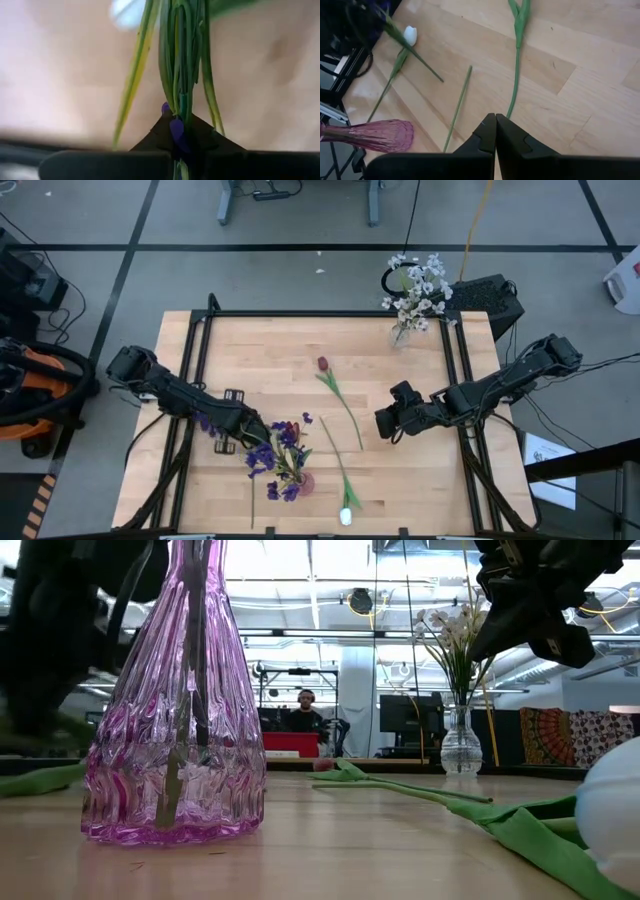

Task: Sort flowers into vase by color
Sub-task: Put the violet flower into the pink vase

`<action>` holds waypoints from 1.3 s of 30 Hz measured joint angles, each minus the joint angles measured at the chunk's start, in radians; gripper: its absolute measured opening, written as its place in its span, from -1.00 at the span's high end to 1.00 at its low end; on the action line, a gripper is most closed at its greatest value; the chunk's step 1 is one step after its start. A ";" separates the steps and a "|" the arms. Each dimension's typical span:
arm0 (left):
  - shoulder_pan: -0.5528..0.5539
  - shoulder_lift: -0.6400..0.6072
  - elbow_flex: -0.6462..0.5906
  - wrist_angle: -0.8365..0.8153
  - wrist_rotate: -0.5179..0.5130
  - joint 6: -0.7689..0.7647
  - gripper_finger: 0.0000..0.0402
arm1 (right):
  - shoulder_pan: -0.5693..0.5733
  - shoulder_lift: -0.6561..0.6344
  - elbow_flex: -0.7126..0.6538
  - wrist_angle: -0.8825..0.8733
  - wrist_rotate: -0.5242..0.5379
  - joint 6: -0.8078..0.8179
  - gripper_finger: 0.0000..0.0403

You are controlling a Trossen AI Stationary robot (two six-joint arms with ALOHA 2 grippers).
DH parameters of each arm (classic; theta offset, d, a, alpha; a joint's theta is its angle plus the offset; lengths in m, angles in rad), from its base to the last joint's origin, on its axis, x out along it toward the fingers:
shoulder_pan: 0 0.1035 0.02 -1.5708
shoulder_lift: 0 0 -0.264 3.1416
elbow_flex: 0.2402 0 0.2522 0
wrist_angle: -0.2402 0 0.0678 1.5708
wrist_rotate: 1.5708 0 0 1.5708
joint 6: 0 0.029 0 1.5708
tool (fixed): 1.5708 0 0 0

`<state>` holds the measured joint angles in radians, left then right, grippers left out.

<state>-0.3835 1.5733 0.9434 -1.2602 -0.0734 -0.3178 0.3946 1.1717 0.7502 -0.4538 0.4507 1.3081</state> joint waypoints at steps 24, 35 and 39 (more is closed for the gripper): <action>0.389 -0.057 0.073 0.494 -0.461 1.329 0.58 | 0.000 0.000 0.000 0.000 0.021 -0.049 1.00; 0.404 -0.057 0.072 0.501 -0.458 1.101 0.04 | -0.017 0.000 0.000 -0.007 0.096 -0.164 1.00; 0.394 -0.057 0.072 0.481 -0.471 0.826 -0.05 | -0.069 0.000 0.000 -0.006 0.093 -0.252 1.00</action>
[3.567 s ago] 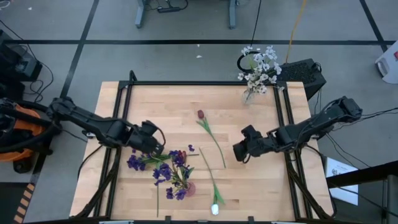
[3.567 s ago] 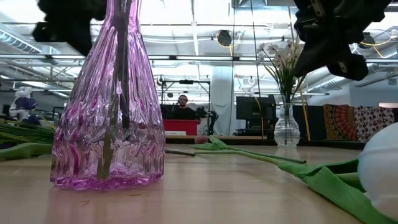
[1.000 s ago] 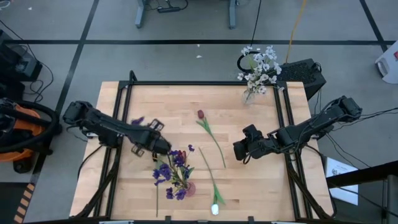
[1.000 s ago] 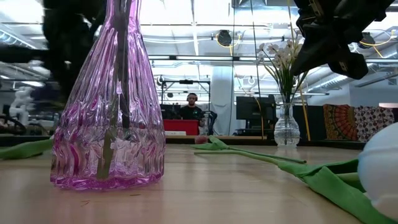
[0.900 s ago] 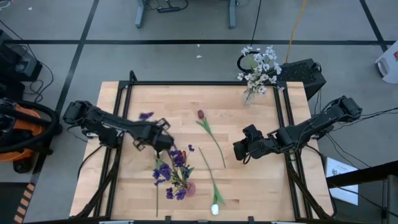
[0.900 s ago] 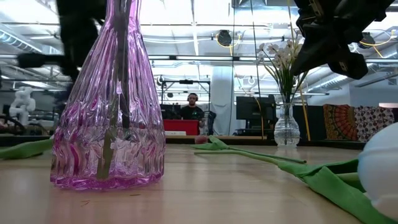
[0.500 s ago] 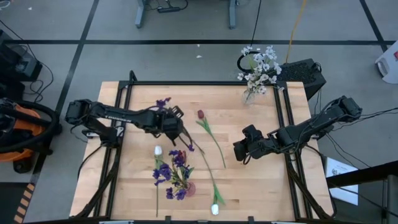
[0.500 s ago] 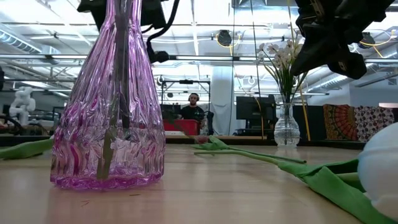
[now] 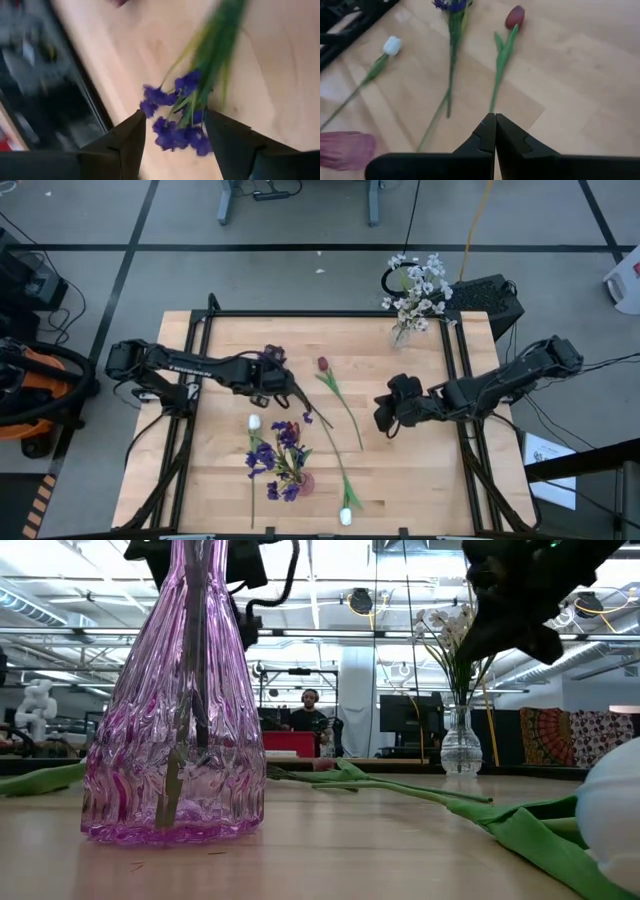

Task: Sort flowers into vase by color
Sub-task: Put the violet flower into the pink vase

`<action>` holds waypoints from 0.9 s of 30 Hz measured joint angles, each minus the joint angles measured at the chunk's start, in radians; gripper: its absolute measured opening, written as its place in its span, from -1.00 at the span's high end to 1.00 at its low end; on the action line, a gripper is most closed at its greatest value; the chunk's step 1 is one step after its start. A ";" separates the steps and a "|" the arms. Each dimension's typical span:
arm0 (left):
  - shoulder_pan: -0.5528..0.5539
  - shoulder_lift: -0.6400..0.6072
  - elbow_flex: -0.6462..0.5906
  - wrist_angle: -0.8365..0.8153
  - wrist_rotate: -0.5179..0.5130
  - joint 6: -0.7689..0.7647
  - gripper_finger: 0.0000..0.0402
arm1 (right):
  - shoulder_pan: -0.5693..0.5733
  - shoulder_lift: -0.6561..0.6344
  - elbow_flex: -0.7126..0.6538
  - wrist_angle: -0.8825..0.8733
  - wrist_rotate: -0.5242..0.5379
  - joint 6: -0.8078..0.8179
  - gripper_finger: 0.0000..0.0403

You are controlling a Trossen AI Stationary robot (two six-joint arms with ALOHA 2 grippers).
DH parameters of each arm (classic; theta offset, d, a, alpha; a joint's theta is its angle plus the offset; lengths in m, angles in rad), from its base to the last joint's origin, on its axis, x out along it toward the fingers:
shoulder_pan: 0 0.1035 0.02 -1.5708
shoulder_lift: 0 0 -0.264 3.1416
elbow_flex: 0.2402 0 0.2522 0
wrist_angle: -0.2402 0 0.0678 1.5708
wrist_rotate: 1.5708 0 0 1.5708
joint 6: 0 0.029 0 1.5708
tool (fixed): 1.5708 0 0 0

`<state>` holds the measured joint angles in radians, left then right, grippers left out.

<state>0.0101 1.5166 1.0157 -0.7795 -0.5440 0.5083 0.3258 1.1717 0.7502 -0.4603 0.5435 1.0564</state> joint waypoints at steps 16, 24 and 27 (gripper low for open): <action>0.002 -0.002 0.000 0.125 0.144 -1.883 -0.05 | -0.126 0.000 0.000 0.005 -0.046 -0.498 1.00; 0.045 0.072 0.001 0.129 0.390 -2.177 -0.05 | -0.143 0.000 0.000 0.030 -0.046 -0.660 1.00; 0.062 0.109 0.001 0.172 0.422 -2.215 -0.05 | -0.143 0.000 0.000 0.030 -0.046 -0.661 1.00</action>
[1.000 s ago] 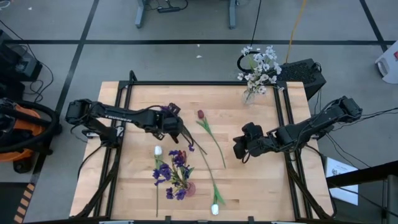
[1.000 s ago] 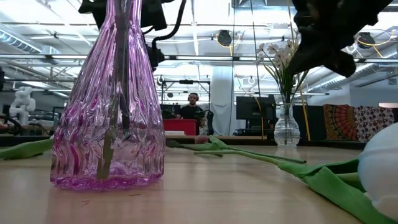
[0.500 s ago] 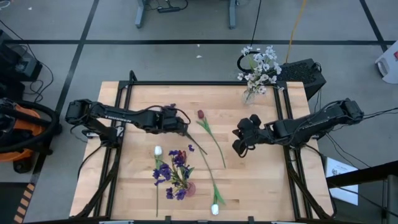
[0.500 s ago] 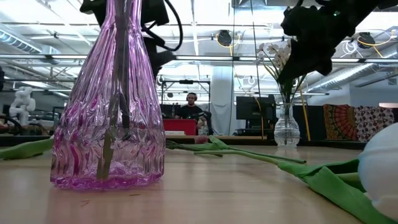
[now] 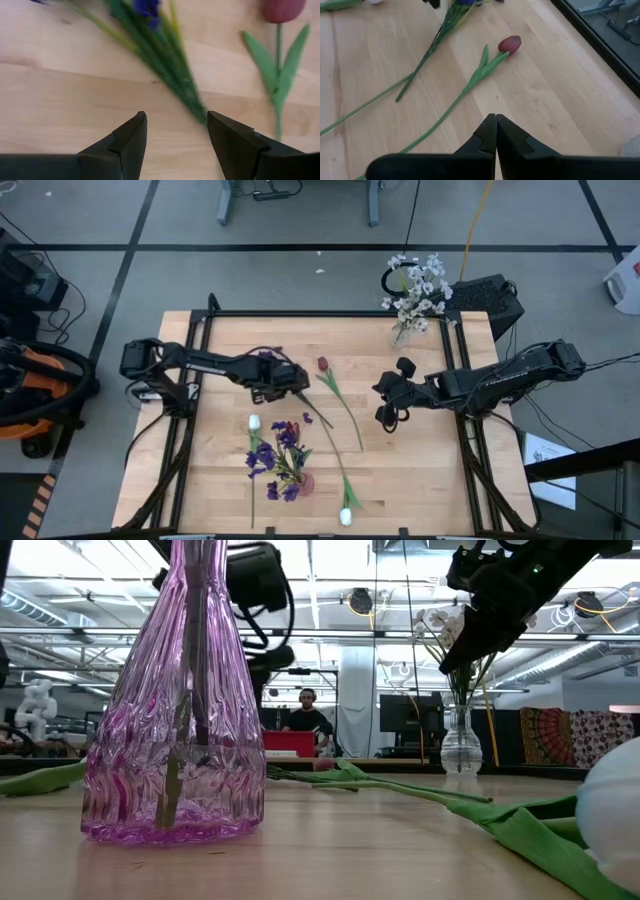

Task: Sort flowers into vase by color
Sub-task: Put the violet flower into the pink vase

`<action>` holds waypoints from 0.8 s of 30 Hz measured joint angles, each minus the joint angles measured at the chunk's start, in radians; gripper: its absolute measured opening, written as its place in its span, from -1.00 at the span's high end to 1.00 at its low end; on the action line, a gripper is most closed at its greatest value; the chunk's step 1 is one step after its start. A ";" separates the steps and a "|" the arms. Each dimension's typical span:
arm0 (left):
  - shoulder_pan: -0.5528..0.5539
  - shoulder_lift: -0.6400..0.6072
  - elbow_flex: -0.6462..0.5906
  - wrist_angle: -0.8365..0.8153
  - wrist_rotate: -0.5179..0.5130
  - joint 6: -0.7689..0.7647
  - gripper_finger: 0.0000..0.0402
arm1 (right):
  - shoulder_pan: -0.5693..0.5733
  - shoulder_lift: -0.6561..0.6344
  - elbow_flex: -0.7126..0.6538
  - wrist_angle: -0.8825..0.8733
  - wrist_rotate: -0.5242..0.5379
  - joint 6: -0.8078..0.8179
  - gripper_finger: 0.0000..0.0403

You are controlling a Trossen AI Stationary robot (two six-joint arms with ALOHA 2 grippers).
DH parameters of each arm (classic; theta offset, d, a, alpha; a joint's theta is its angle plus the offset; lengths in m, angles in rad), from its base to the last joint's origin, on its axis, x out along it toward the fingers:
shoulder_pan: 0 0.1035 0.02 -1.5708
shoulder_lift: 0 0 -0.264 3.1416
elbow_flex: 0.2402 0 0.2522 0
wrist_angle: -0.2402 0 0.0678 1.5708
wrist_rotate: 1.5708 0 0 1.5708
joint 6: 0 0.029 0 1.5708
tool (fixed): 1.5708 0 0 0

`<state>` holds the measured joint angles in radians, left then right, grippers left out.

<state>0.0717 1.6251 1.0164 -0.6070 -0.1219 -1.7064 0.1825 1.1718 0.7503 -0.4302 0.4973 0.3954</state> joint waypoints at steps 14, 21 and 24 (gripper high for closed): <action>0.090 0.159 0.001 0.078 0.090 -0.042 -0.05 | 0.000 0.000 0.000 -0.014 -0.002 0.000 1.00; 0.115 0.202 0.006 0.081 0.124 -0.022 -0.03 | 0.000 0.000 0.000 -0.023 -0.002 0.000 1.00; 0.124 0.207 0.006 0.072 0.137 0.010 0.13 | 0.000 0.000 0.000 -0.023 -0.002 0.010 1.00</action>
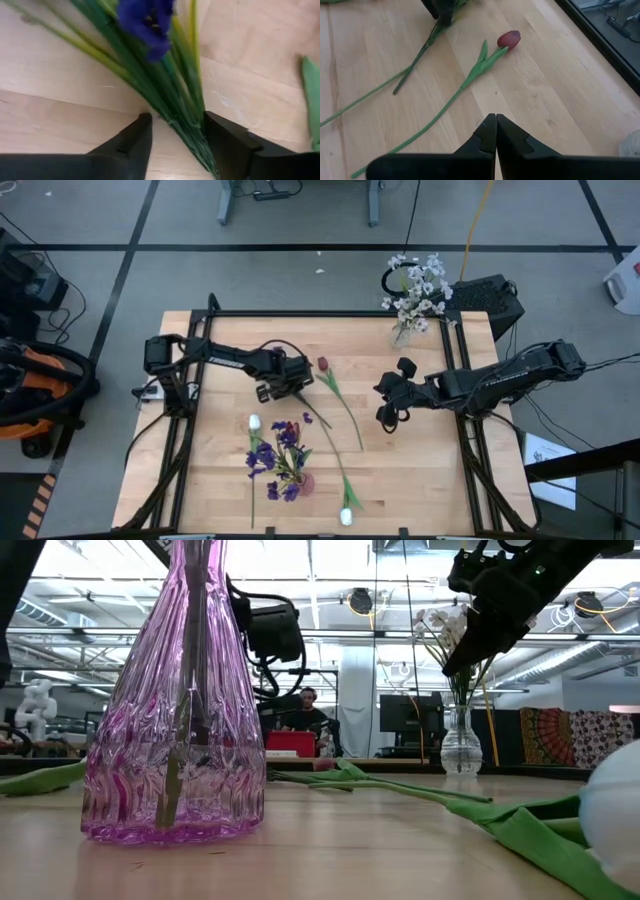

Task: Sort flowers into vase by color
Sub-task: Put the violet flower into the pink vase

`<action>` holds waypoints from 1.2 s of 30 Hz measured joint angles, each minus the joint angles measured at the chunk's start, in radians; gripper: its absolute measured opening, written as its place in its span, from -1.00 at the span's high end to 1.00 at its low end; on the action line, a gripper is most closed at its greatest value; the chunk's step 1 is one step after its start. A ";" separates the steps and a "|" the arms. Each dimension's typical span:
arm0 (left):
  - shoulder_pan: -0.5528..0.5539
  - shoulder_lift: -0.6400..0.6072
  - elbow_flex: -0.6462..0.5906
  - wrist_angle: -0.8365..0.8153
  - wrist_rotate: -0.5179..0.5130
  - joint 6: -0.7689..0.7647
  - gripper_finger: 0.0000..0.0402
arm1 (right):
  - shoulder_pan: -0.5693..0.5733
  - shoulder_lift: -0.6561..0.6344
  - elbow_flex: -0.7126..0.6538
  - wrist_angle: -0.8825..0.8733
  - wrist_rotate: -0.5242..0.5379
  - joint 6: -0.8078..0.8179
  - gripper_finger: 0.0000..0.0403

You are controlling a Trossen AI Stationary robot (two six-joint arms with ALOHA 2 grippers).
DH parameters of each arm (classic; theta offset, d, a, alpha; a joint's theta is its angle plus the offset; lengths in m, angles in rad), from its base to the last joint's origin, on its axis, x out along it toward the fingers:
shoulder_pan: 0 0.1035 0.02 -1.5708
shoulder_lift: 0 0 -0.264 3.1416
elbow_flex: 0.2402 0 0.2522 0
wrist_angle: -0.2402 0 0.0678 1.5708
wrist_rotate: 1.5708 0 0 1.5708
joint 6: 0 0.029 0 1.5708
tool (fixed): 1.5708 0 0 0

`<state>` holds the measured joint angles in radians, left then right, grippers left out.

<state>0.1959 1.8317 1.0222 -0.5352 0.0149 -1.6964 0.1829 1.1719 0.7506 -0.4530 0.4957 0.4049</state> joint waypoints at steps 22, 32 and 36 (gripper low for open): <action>0.129 -0.438 -0.009 -0.021 -0.295 0.652 0.92 | 0.000 0.000 0.000 -0.007 -0.001 0.162 1.00; 0.138 -0.879 -0.159 0.062 -0.306 1.221 0.93 | 0.000 0.000 0.000 0.001 -0.004 0.456 1.00; 0.136 -1.081 -0.405 0.250 -0.207 1.240 0.93 | 0.002 0.000 0.000 0.009 -0.004 0.552 1.00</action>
<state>0.3324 0.7505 0.6174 -0.2847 -0.1920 -0.4568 0.1852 1.1721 0.7506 -0.4439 0.4919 0.9565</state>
